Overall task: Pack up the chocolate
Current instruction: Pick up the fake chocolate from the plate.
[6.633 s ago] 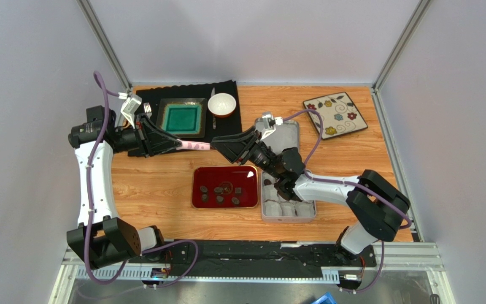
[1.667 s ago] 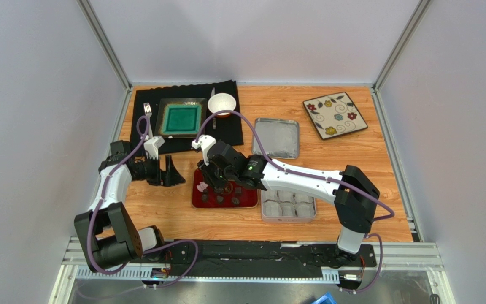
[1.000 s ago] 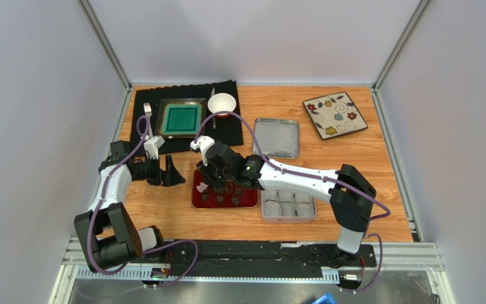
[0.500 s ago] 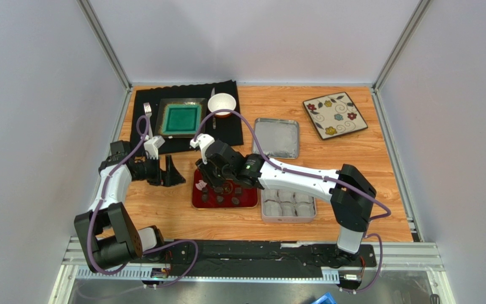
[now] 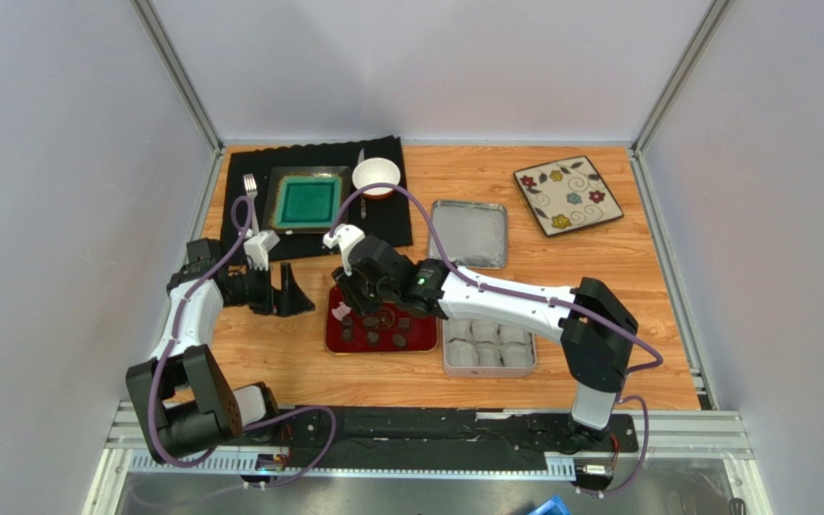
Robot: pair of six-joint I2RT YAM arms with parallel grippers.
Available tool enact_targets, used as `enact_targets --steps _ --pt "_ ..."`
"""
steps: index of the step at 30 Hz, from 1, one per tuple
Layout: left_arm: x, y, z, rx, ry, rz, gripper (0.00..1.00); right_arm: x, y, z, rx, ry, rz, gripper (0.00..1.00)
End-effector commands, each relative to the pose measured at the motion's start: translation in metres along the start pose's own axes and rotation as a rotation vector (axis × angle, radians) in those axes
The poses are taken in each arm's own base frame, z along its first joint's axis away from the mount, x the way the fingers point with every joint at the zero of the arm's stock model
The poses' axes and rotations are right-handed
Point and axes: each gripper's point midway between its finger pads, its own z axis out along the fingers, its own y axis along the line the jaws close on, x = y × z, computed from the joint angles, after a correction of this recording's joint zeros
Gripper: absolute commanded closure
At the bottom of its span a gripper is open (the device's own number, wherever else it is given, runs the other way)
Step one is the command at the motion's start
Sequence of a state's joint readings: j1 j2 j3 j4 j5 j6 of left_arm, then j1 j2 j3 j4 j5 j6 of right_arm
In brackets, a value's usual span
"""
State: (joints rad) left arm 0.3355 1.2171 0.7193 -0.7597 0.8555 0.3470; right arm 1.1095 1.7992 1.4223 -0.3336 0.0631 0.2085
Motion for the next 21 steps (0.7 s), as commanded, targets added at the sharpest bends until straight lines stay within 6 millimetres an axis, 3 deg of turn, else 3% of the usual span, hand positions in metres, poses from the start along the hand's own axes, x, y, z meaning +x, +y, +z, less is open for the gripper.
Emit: enact_targets --steps 1,21 --pt "-0.015 -0.006 -0.007 0.011 -0.043 0.065 0.03 -0.025 0.001 -0.005 0.001 -0.073 -0.005 0.67" --pt "-0.02 -0.01 -0.011 0.02 -0.051 0.073 0.03 -0.007 0.003 0.005 -0.019 -0.024 0.011 0.66"
